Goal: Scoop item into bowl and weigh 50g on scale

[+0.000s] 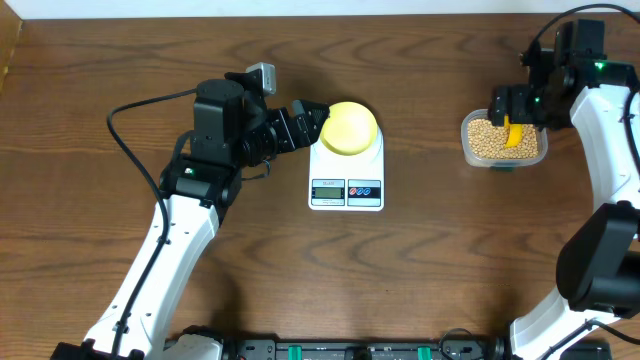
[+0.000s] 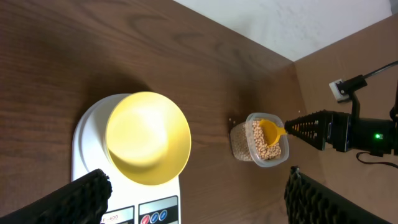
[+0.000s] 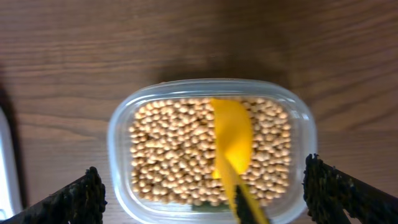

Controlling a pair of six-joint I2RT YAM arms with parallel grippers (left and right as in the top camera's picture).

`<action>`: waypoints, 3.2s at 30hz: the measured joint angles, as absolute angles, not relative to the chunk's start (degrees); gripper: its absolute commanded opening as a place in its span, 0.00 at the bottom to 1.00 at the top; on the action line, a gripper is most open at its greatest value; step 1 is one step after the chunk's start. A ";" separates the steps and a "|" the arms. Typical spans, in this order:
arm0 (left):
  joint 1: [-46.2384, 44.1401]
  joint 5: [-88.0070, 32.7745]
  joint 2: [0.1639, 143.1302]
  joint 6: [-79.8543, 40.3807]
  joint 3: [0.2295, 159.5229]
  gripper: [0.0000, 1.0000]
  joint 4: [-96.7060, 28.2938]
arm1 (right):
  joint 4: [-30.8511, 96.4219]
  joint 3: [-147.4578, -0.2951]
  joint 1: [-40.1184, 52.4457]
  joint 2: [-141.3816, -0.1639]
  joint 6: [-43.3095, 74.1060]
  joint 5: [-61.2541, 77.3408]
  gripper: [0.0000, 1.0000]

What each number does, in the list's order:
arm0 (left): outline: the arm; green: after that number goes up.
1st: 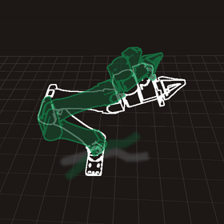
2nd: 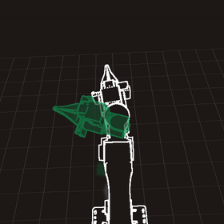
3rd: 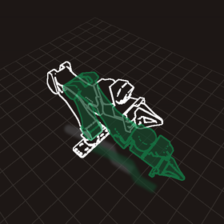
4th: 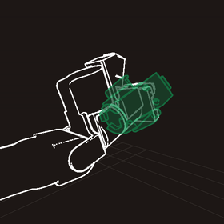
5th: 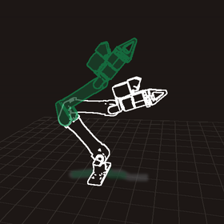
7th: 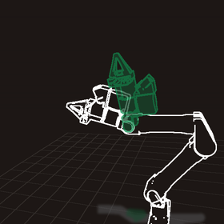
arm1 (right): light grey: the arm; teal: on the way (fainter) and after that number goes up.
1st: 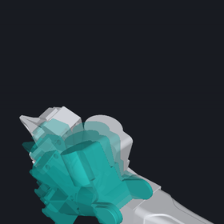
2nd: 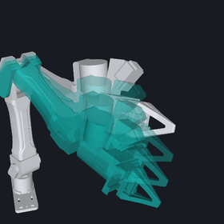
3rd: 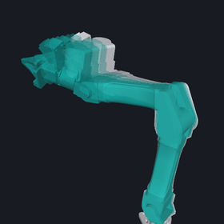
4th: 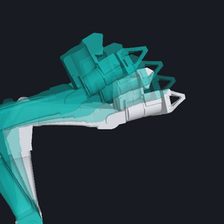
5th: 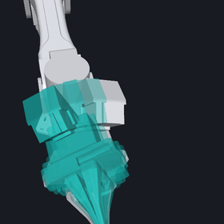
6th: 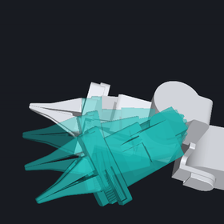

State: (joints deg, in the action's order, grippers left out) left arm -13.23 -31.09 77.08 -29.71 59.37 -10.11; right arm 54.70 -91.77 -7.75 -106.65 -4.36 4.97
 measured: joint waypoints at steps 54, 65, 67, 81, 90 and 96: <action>-27.86 -7.60 77.08 -10.37 59.37 0.91 -25.45 | 54.61 -91.77 -8.03 -106.65 -4.49 2.94 0.99; -35.03 4.93 83.83 -4.08 59.42 0.91 -27.57 | 54.61 -91.77 -8.03 -106.65 -4.49 2.94 0.99; -36.40 5.34 86.06 -3.16 59.42 0.93 -27.29 | 54.61 -91.77 -8.03 -106.65 -4.49 2.94 0.99; -47.07 6.17 91.74 2.76 59.57 0.99 -14.87 | 54.61 -91.79 -8.03 -106.65 -4.49 2.94 0.99; -47.75 2.90 91.72 -0.45 59.64 0.98 -4.56 | 54.61 -91.79 -8.03 -106.65 -4.49 2.94 0.99; -47.75 1.23 91.72 -1.78 59.64 0.98 -4.40 | 54.59 -91.79 -8.03 -106.65 -4.49 2.94 0.99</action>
State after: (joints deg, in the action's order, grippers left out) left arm -47.75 1.23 91.72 -1.78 59.64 -4.40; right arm 54.59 -91.79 -8.03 -106.65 -4.49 2.94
